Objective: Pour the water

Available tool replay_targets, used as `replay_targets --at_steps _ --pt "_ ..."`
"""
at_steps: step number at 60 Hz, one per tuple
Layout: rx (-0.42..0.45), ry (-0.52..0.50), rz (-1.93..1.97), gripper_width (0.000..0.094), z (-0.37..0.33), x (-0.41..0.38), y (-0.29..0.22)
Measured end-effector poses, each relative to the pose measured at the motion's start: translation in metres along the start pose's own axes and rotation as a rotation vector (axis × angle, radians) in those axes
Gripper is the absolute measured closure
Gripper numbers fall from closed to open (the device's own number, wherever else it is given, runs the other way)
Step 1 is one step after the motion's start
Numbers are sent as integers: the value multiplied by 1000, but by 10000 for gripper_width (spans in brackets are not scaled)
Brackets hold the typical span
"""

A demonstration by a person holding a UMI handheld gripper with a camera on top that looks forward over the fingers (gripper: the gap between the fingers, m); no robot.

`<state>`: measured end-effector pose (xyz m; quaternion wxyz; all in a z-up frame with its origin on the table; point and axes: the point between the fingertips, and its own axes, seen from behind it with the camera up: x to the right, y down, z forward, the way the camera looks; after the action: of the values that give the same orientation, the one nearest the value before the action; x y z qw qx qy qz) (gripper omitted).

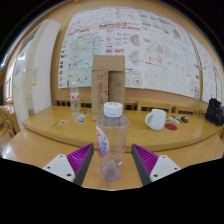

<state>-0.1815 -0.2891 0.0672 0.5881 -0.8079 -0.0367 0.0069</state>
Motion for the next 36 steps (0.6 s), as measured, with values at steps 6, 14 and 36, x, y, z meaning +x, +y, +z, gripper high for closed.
replay_targets --at_steps 6,14,36 --pt "5 27 -5 286 29 2 3" --pt "31 0 -33 458 41 -5 1" --pt "62 -122 -48 622 32 -17 -48"
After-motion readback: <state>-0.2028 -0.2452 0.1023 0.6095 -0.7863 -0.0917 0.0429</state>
